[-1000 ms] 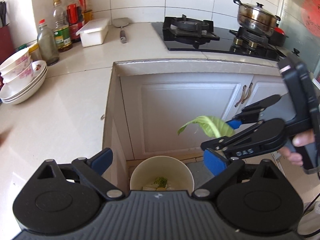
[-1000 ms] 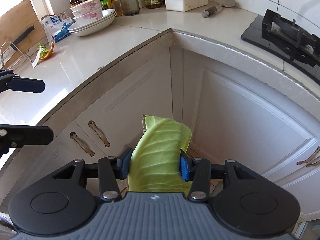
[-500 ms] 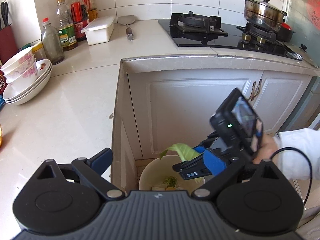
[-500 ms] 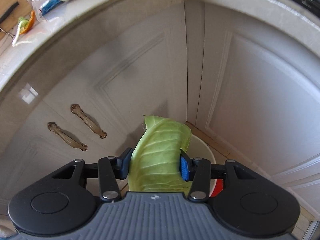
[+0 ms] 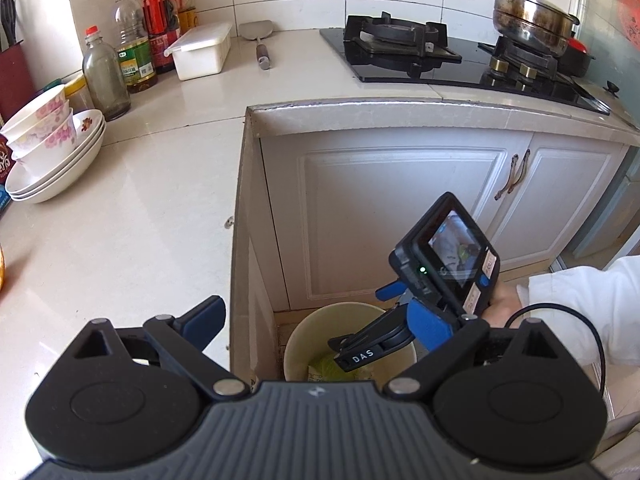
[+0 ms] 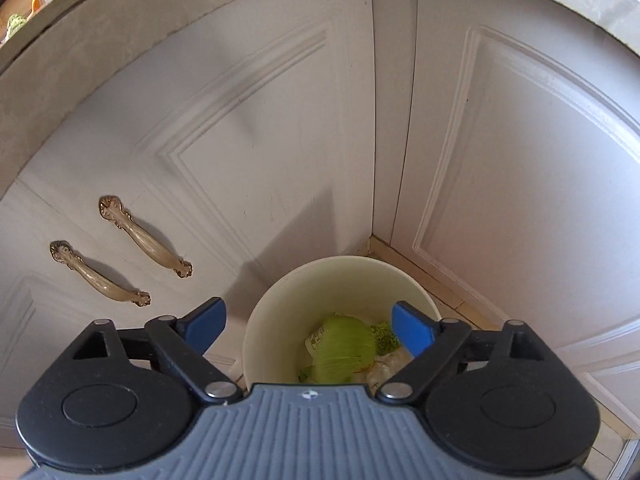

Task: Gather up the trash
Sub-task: 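Open the right tool over the bin to drop its cabbage leaf, then move both tools back up to the remaining trash on the counter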

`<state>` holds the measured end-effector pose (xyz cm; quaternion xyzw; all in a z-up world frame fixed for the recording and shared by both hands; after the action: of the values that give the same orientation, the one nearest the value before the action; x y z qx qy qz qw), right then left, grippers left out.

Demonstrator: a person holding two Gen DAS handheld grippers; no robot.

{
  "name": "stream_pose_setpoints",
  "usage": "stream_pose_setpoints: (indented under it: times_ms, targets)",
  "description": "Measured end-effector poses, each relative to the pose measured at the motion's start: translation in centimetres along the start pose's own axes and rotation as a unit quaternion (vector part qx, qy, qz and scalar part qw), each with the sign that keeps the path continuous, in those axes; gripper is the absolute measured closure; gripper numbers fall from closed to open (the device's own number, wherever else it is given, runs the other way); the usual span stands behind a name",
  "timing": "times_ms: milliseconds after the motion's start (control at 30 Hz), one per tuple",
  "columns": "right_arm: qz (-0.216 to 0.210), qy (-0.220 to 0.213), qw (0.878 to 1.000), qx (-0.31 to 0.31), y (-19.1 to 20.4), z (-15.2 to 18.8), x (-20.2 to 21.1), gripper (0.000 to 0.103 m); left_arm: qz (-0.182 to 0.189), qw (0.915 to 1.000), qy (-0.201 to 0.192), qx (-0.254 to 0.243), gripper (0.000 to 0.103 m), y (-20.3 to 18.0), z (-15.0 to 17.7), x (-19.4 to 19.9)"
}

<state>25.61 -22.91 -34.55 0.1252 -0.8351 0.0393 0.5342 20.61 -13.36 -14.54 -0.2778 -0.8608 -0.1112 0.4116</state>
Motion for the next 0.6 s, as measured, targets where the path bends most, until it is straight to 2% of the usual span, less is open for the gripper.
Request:
stream_pose_setpoints:
  times_ms: [300,600]
  targets:
    - [0.023,-0.012,0.999,0.02,-0.1,-1.2,2.6,0.005,-0.01,0.9999,-0.007,0.009,0.006,0.7,0.0,0.5]
    - [0.042,-0.035,0.996,0.072,1.4,-3.9,8.3,0.005,-0.032,0.9986,-0.02,0.037,0.006,3.4,0.3,2.1]
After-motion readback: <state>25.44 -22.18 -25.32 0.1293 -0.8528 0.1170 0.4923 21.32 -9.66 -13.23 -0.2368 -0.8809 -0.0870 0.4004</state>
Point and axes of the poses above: each gripper's, at about its wrist camera, not at the fingertips, and x roughly against the way its jaws point, y to its left, z to its underside, the point moved 10 cm from there along -x, roughly the way its jaws point, and after that the axes turned 5 degrees about z, right-handed, at the moved point
